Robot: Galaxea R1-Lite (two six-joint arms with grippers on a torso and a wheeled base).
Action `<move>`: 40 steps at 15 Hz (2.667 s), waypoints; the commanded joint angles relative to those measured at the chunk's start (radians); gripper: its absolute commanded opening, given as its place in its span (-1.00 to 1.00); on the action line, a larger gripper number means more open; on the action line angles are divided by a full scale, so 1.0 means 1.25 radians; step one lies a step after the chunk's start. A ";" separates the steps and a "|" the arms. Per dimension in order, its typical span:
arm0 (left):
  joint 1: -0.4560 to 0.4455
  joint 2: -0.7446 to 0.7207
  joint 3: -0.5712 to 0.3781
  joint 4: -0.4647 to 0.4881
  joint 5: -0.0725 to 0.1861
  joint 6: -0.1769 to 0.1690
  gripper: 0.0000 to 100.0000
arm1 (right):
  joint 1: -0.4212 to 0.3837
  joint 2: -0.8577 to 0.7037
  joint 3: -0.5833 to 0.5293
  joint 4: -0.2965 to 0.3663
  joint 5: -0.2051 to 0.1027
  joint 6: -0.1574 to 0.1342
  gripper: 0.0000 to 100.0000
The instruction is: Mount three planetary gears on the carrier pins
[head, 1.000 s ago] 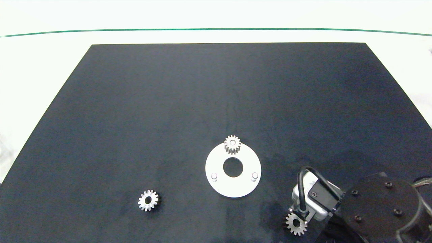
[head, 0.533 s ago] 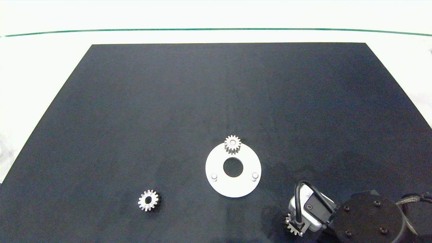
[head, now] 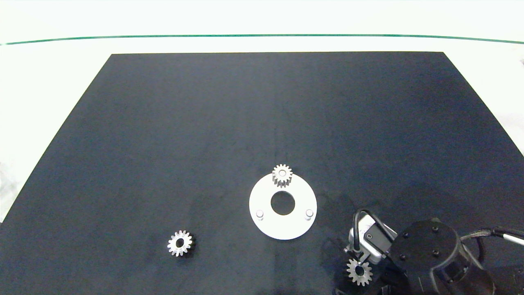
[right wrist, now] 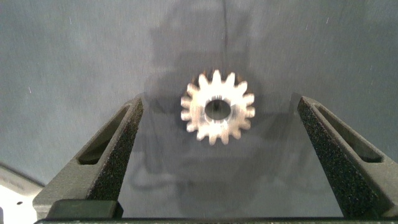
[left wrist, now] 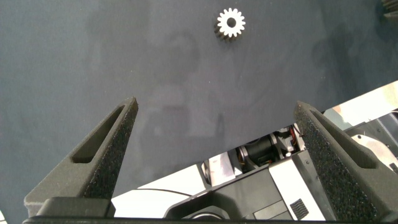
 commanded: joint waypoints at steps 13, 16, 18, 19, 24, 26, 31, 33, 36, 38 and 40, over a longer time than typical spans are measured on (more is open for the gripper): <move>0.001 0.000 -0.004 0.003 0.000 0.000 1.00 | -0.004 0.009 0.003 -0.008 -0.003 0.000 0.62; 0.002 0.000 -0.004 0.003 0.000 0.001 1.00 | -0.018 0.012 0.003 -0.014 0.001 0.003 0.50; 0.002 -0.001 -0.003 0.003 0.000 0.000 1.00 | -0.017 0.010 0.000 -0.016 0.004 0.003 0.44; 0.002 -0.001 -0.004 0.003 0.000 0.001 1.00 | -0.017 0.010 0.000 -0.020 0.004 0.003 0.38; 0.001 -0.003 -0.002 0.003 0.000 0.000 1.00 | -0.013 0.017 0.002 -0.033 0.004 0.002 0.20; 0.001 -0.003 -0.002 0.003 0.000 0.000 1.00 | -0.012 0.019 0.003 -0.032 0.005 0.003 0.11; -0.001 -0.008 -0.001 0.003 0.000 0.000 1.00 | -0.012 0.028 0.009 -0.035 0.008 0.003 -0.10; 0.001 -0.009 -0.002 0.003 0.000 0.000 1.00 | -0.012 0.028 0.008 -0.036 0.008 0.003 -0.16; 0.001 -0.009 -0.001 0.003 0.000 0.000 1.00 | -0.012 0.028 0.009 -0.046 0.007 0.002 -0.28; 0.001 -0.009 -0.001 0.003 0.000 0.000 1.00 | -0.012 0.028 0.009 -0.046 0.007 0.002 -0.37; -0.001 -0.009 -0.001 0.003 0.000 0.000 1.00 | -0.012 0.028 0.010 -0.046 0.007 0.003 -0.46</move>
